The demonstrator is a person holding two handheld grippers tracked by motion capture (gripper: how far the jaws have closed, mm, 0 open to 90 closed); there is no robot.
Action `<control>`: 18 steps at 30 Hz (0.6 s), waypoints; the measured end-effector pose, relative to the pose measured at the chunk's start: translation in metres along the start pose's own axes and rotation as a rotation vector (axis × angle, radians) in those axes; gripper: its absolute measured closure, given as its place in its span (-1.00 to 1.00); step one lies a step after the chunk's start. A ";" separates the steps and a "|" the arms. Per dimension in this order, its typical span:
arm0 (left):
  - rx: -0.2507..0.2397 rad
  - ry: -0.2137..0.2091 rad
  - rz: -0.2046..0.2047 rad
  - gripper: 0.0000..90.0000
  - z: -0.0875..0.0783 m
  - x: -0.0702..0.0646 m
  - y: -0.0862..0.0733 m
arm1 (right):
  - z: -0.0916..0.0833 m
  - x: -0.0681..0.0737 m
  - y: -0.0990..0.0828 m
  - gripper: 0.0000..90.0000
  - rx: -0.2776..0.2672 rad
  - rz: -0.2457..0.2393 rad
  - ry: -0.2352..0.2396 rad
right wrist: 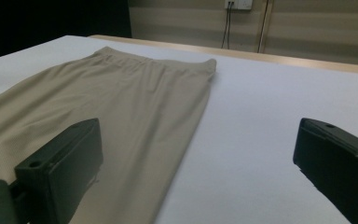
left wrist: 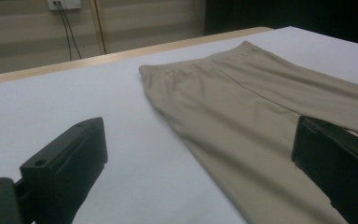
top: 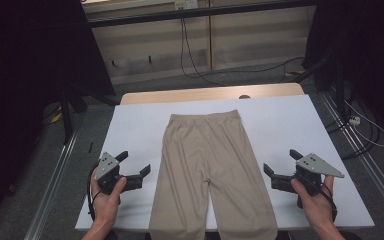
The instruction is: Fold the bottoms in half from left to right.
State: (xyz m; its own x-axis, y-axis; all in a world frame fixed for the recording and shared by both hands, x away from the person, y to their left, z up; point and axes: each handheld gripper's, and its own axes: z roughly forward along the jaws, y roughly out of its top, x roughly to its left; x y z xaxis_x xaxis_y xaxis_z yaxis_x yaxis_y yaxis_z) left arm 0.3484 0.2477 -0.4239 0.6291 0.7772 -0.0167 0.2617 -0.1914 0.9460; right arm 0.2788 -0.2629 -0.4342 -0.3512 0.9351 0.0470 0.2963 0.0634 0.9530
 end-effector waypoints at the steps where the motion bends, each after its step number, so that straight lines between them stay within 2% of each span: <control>1: 0.000 0.000 0.000 -0.92 0.000 0.000 0.000 | 0.000 0.000 0.000 -0.97 0.000 0.000 0.000; 3: 0.000 0.002 -0.009 -0.92 0.001 0.001 0.000 | 0.000 0.000 -0.001 -0.97 0.013 0.014 0.019; 6: 0.018 0.001 -0.021 -0.92 0.004 0.002 0.000 | 0.001 0.001 -0.001 -0.97 0.012 0.010 0.027; 8: 0.018 -0.021 -0.030 -0.92 0.005 0.003 0.001 | 0.002 0.001 -0.001 -0.97 0.016 0.002 0.027; 11: 0.037 -0.019 -0.036 -0.92 0.008 0.002 0.000 | 0.002 0.001 -0.002 -0.97 0.018 0.005 0.034; 12: 0.055 -0.040 -0.061 -0.92 0.011 0.002 0.000 | 0.002 0.003 -0.002 -0.97 0.019 0.009 0.036; 15: 0.081 -0.037 -0.047 -0.90 0.015 0.001 -0.001 | 0.003 0.005 -0.002 -0.97 0.010 0.021 0.038; 16: 0.092 -0.044 -0.029 -0.90 0.018 0.001 0.000 | 0.005 0.009 -0.001 -0.97 0.020 0.005 0.035; 17: 0.092 -0.044 -0.029 -0.90 0.018 0.001 0.000 | 0.005 0.009 -0.001 -0.97 0.020 0.005 0.035; 18: 0.087 -0.058 -0.015 -0.87 0.021 0.001 0.001 | 0.007 0.013 -0.001 -0.97 0.027 -0.005 0.055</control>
State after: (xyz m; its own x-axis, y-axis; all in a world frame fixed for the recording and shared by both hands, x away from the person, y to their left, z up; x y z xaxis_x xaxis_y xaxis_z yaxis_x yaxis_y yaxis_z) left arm 0.3641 0.2357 -0.4298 0.6652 0.7449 -0.0517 0.3324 -0.2335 0.9138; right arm 0.2804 -0.2478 -0.4366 -0.4009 0.9142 0.0598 0.3183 0.0778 0.9448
